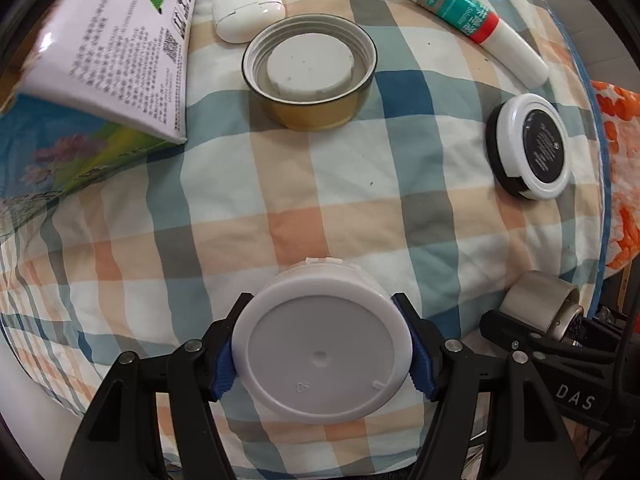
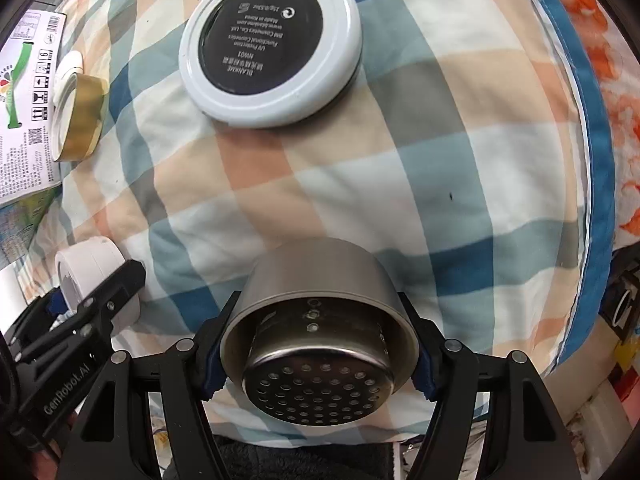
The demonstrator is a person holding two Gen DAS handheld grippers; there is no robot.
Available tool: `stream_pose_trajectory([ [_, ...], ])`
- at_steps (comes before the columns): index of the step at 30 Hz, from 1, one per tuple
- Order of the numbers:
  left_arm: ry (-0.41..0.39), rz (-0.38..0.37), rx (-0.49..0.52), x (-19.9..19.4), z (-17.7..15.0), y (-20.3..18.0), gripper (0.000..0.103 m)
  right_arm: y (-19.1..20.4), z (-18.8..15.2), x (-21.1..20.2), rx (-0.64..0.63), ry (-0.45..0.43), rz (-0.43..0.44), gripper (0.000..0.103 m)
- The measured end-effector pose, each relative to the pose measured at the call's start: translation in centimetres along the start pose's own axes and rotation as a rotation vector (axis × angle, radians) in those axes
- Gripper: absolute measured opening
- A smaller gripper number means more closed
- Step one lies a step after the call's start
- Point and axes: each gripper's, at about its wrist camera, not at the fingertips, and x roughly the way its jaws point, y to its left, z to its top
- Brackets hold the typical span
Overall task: Organize rigid objects
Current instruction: 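Carry the strainer cup and white jar toward the cardboard box with both tools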
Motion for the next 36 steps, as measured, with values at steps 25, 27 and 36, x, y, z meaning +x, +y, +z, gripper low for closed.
stream_pose_trajectory([
  [25,-0.254,-0.194,-0.044,-18.8,2.7,5.3,0.066,6.4,-1.7,-9.6,-0.134,-0.136,0.118,0.073],
  [27,-0.286,-0.2,-0.058,-19.8,4.6,5.6,0.066,7.5,0.1,-13.0,-0.157,-0.151,0.134,0.073],
  [36,-0.354,-0.214,-0.163,-23.2,9.8,15.4,0.066,15.7,3.5,-21.8,-0.24,-0.225,0.205,0.073],
])
